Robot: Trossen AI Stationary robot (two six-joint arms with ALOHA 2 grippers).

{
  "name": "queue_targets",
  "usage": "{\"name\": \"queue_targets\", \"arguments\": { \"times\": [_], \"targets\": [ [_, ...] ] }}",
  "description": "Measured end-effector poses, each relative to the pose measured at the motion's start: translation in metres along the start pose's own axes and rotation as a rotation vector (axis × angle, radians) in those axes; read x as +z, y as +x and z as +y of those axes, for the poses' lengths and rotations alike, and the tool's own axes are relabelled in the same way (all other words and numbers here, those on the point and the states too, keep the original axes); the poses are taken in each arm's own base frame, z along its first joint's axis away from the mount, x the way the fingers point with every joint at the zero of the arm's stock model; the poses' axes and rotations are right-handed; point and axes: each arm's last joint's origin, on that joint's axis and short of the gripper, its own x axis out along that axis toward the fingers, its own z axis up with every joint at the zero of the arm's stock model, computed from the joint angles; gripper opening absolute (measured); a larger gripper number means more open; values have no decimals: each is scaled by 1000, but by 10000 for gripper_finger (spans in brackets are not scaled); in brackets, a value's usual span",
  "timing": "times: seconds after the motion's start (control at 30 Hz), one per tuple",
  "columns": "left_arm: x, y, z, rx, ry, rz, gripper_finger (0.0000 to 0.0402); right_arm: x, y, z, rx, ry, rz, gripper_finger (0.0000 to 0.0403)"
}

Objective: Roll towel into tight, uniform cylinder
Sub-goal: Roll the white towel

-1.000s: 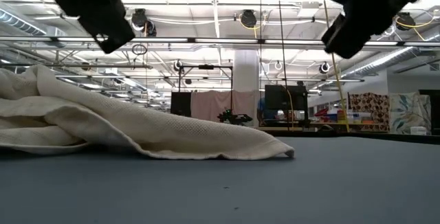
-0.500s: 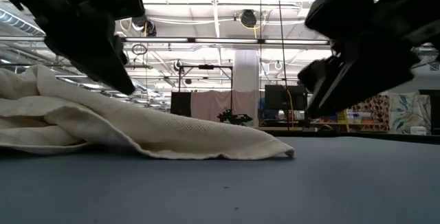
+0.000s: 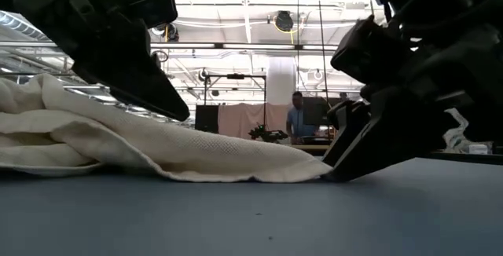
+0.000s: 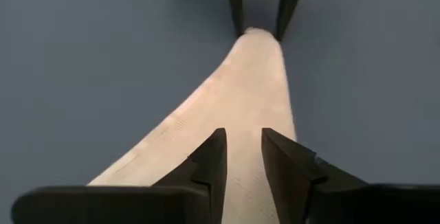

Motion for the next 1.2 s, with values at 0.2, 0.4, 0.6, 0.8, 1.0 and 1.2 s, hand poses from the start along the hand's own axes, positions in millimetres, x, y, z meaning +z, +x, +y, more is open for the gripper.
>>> {"name": "queue_targets", "arguments": {
  "times": [0.2, 0.4, 0.6, 0.8, 1.0, 1.2],
  "targets": [
    [3, -1, -4, -32, -24, -41, 110, -1, 0, 1, -37, 23, -13, 44],
    [10, -7, -19, -127, -59, -144, 110, 0, -4, 6, -45, 53, -19, 19],
    [8, -19, -39, -176, 33, -248, 110, 22, -29, 13, -8, 88, -87, 12],
    [0, -24, -47, -121, 191, -277, 110, 46, -72, 12, -13, 81, -125, 7],
    [1, -15, -42, -59, 249, -291, 110, 73, -116, 7, -134, 53, -321, 12],
    [11, -8, -35, -21, 251, -315, 110, 83, -130, 5, -163, 83, -413, 13]
  ]
}}
